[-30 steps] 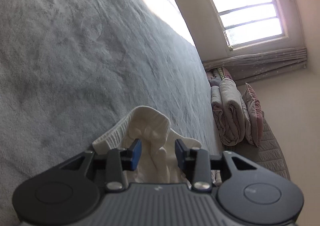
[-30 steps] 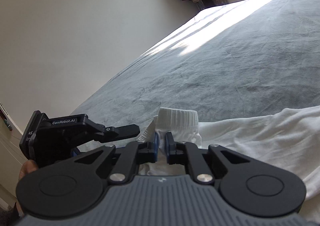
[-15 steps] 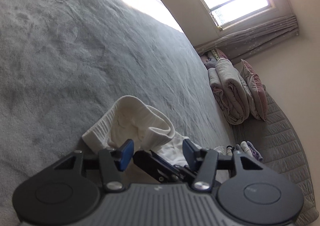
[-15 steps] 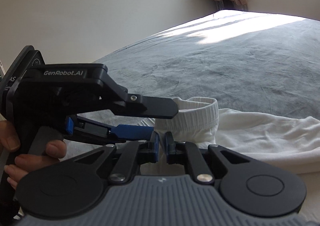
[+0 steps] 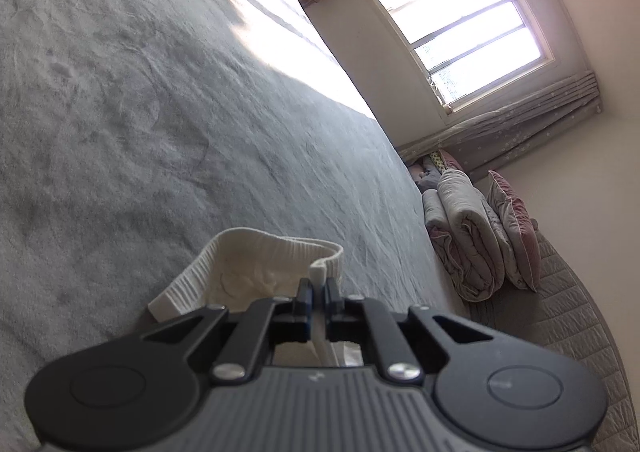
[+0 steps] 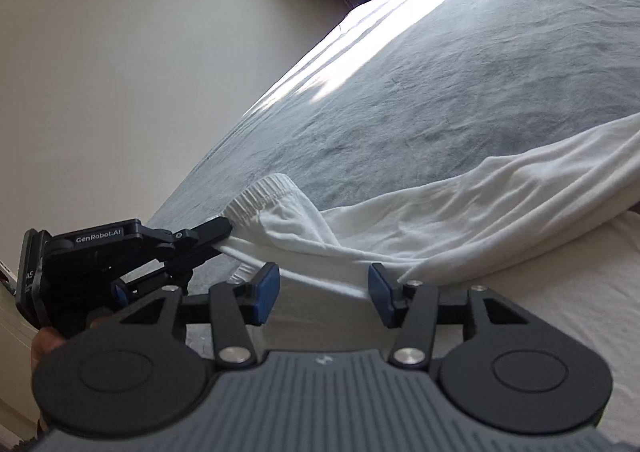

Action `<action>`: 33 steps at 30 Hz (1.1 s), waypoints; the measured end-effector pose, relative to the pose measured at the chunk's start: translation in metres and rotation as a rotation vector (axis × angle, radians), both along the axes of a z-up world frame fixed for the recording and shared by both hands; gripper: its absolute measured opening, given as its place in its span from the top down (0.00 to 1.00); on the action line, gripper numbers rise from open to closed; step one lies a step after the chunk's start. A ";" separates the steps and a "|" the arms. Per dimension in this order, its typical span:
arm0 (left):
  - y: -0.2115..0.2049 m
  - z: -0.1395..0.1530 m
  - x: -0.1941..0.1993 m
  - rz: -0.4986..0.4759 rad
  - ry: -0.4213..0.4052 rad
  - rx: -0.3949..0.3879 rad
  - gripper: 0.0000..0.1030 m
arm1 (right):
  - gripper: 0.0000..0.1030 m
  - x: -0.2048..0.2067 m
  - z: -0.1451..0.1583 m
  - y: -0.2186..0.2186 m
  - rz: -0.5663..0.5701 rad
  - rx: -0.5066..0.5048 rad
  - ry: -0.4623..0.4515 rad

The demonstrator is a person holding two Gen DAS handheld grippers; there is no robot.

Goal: Fold clothes

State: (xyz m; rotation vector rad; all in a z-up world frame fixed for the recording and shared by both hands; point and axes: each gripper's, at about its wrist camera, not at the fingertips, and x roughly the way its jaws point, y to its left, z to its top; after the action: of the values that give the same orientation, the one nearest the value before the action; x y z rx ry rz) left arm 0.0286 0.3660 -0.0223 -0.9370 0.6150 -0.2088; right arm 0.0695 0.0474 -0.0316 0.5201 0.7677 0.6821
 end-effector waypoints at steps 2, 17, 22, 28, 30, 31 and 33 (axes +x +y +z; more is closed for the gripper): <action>0.005 0.002 -0.004 0.014 -0.023 -0.021 0.95 | 0.48 0.006 -0.003 -0.023 -0.066 0.044 0.054; 0.019 0.004 -0.015 0.028 -0.058 -0.074 0.95 | 0.48 0.051 -0.029 -0.145 -0.488 0.330 0.259; 0.021 -0.002 -0.013 0.065 -0.004 -0.057 0.95 | 0.67 0.057 -0.036 -0.173 -0.647 0.406 0.278; 0.025 -0.009 -0.007 0.083 0.025 -0.080 0.95 | 0.86 0.041 -0.022 -0.180 -0.714 0.392 0.156; 0.027 -0.010 -0.005 0.075 0.034 -0.083 0.95 | 0.86 0.032 -0.009 -0.178 -0.698 0.355 0.085; 0.027 -0.010 -0.005 0.072 0.041 -0.081 0.95 | 0.87 0.028 -0.003 -0.176 -0.688 0.335 0.049; 0.029 -0.010 -0.005 0.064 0.059 -0.072 0.95 | 0.87 0.019 0.006 -0.174 -0.666 0.298 -0.008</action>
State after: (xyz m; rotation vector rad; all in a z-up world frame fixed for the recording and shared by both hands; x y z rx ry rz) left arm 0.0238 0.3945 -0.0326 -1.0337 0.6341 -0.1467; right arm 0.0883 -0.1263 -0.0256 0.9862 0.4385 0.1721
